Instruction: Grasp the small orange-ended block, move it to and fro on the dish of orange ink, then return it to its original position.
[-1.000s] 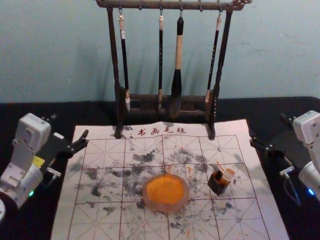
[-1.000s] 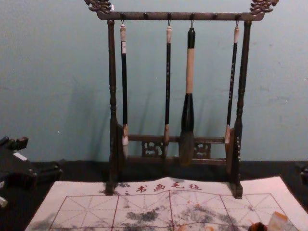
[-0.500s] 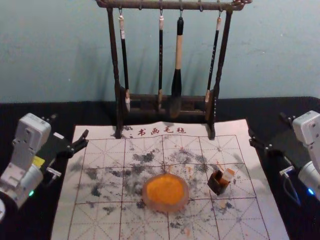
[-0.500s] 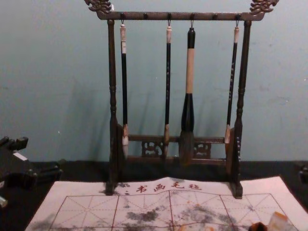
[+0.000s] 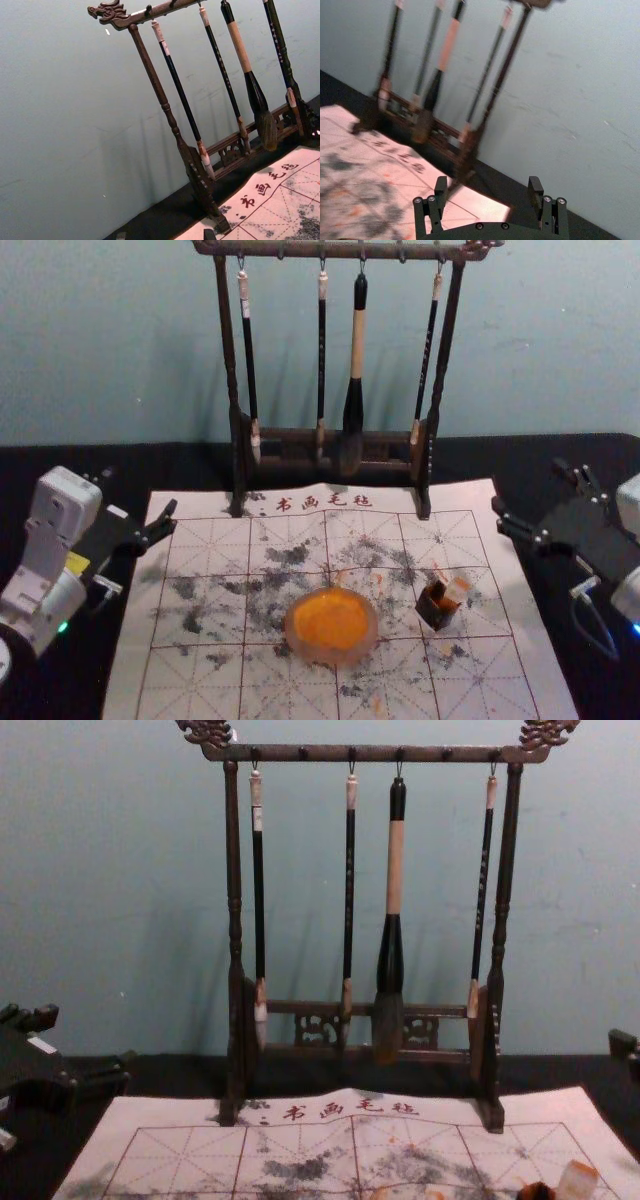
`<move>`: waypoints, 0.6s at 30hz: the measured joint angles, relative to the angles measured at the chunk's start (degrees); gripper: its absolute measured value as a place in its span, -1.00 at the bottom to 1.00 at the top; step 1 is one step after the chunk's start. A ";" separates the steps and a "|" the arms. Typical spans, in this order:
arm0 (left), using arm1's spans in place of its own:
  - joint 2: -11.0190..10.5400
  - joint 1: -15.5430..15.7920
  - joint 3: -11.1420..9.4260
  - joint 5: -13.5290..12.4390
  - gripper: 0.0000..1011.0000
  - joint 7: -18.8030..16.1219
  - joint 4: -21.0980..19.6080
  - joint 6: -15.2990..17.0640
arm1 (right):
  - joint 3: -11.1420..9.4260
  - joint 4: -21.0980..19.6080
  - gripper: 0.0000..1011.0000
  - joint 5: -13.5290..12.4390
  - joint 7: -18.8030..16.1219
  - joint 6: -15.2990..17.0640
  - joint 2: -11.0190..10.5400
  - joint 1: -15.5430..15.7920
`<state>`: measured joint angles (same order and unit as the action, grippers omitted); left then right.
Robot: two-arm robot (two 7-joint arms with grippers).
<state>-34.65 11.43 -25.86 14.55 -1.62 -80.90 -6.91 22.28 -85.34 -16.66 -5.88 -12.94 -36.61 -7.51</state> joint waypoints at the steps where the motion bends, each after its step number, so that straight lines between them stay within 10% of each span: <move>1: 0.00 0.00 0.00 0.00 0.98 0.00 0.00 0.00 | -0.20 -0.65 0.98 -0.42 -0.79 -0.47 -0.38 0.51; 18: 0.00 0.00 0.00 0.00 0.98 0.00 0.00 0.00 | -2.75 -6.61 0.98 -11.12 -16.66 -6.01 -6.15 9.88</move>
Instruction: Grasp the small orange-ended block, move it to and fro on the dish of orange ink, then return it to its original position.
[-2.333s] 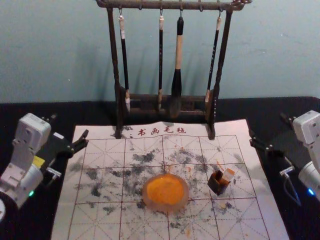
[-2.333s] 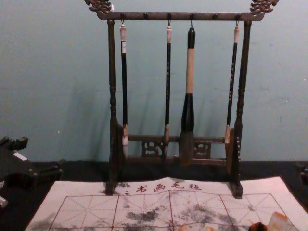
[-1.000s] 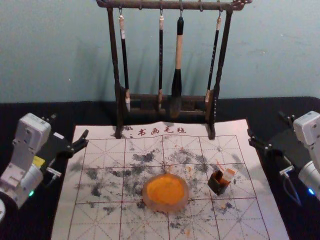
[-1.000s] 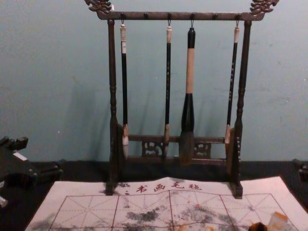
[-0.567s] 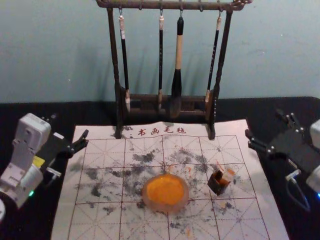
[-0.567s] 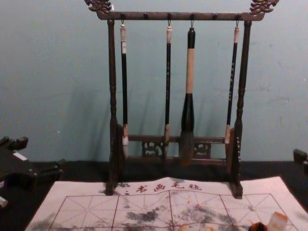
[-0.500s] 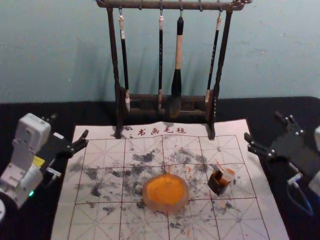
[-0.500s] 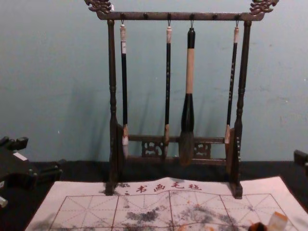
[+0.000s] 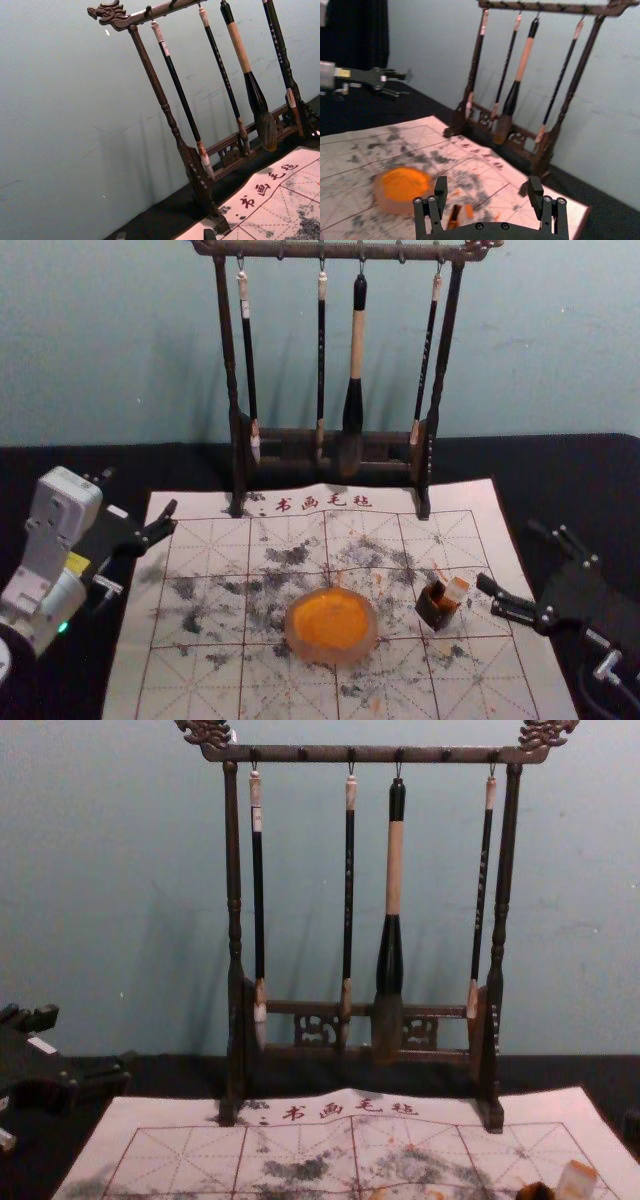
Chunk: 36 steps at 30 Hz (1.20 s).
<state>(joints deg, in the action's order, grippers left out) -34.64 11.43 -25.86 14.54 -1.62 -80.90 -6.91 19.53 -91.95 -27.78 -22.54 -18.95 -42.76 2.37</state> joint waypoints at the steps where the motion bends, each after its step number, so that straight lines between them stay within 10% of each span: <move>1: 0.00 0.00 0.00 0.00 0.98 0.00 0.00 0.00 | 0.11 0.22 0.98 -0.53 -1.05 0.12 0.00 0.16; 36: 0.00 0.00 0.00 0.00 0.98 0.00 0.00 0.00 | 2.08 12.39 0.98 -2.95 -13.18 11.95 6.90 -8.95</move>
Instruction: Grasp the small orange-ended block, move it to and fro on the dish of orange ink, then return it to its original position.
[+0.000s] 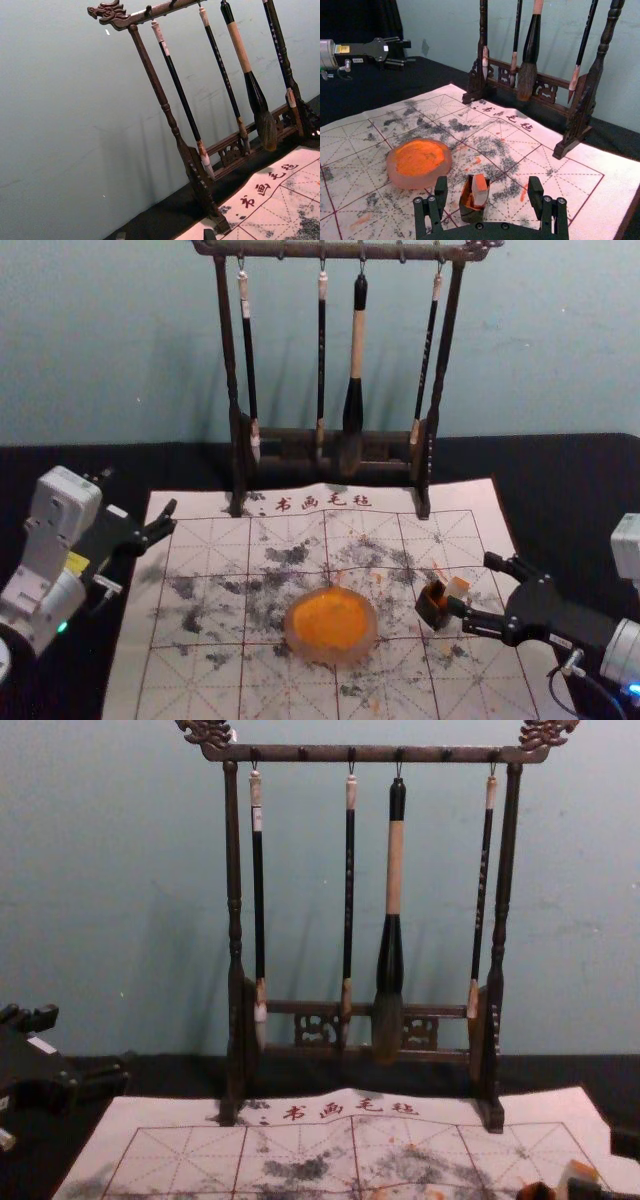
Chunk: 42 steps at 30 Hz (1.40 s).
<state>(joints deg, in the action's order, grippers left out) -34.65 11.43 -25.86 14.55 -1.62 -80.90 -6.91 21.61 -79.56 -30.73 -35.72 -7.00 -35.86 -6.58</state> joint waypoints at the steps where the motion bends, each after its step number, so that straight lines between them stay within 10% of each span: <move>1: 0.00 0.00 0.00 0.00 0.98 0.00 0.00 0.00 | -0.01 0.15 0.98 0.01 -0.15 0.14 0.14 -0.12; 42: 0.00 0.00 0.00 0.00 0.98 0.00 0.00 0.00 | 0.17 2.21 0.86 0.42 -1.83 2.51 1.74 -1.65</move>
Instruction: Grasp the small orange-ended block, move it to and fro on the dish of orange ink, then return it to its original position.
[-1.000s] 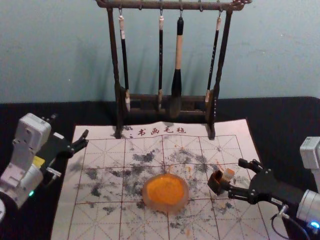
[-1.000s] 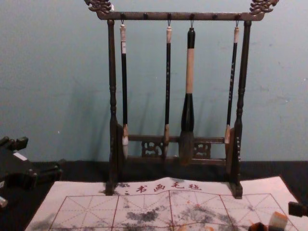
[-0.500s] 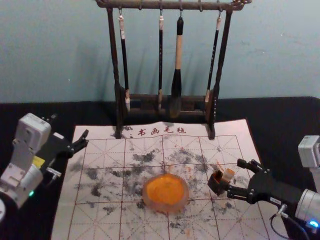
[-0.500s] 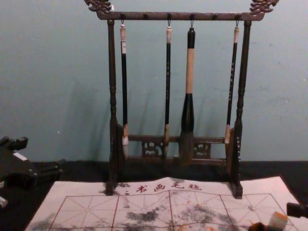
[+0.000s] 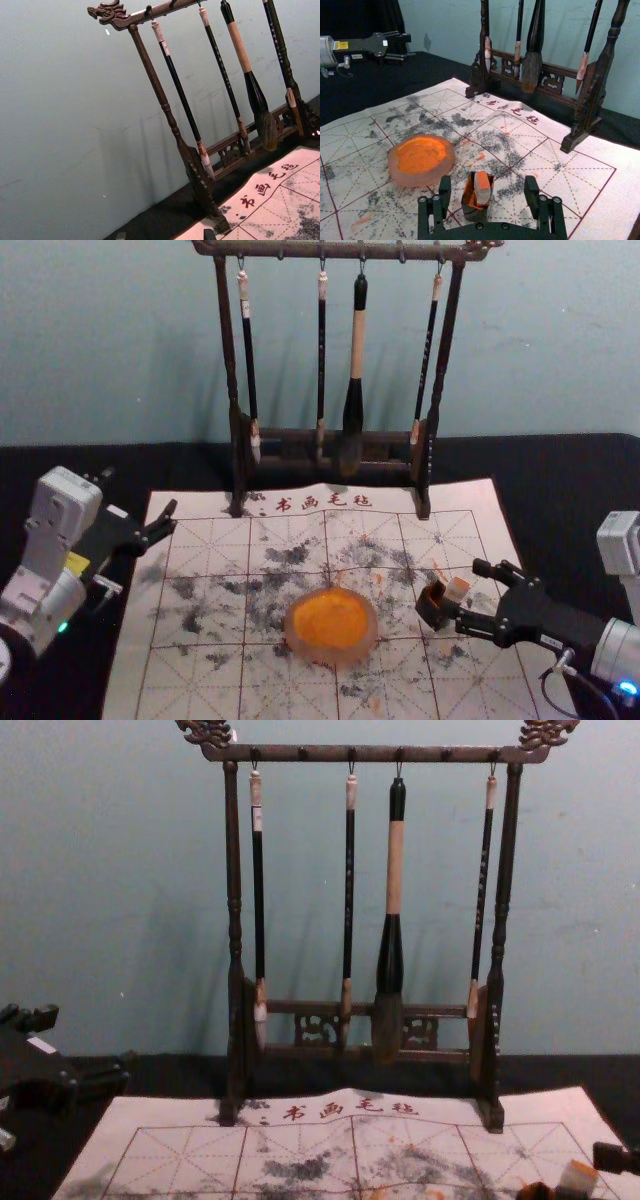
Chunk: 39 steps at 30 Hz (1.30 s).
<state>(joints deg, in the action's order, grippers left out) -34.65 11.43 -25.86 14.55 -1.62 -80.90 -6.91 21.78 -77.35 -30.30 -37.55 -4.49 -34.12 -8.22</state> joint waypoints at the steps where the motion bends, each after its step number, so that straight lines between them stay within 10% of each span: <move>1: 0.00 0.00 0.00 0.00 0.98 0.00 0.00 0.00 | 0.00 0.00 0.80 0.00 0.00 -0.01 0.00 0.01; 27: 0.00 0.00 0.00 0.00 0.98 0.00 0.00 0.00 | 0.00 -0.03 -0.76 0.00 0.04 -0.10 0.00 0.03; 39: 0.00 0.00 0.00 0.00 0.98 0.00 0.00 0.00 | 0.00 -0.03 -0.79 0.00 0.04 -0.09 0.00 0.03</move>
<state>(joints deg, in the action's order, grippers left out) -34.65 11.43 -25.86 14.55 -1.62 -80.90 -6.90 21.78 -77.37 -30.30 -37.51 -4.59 -34.12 -8.19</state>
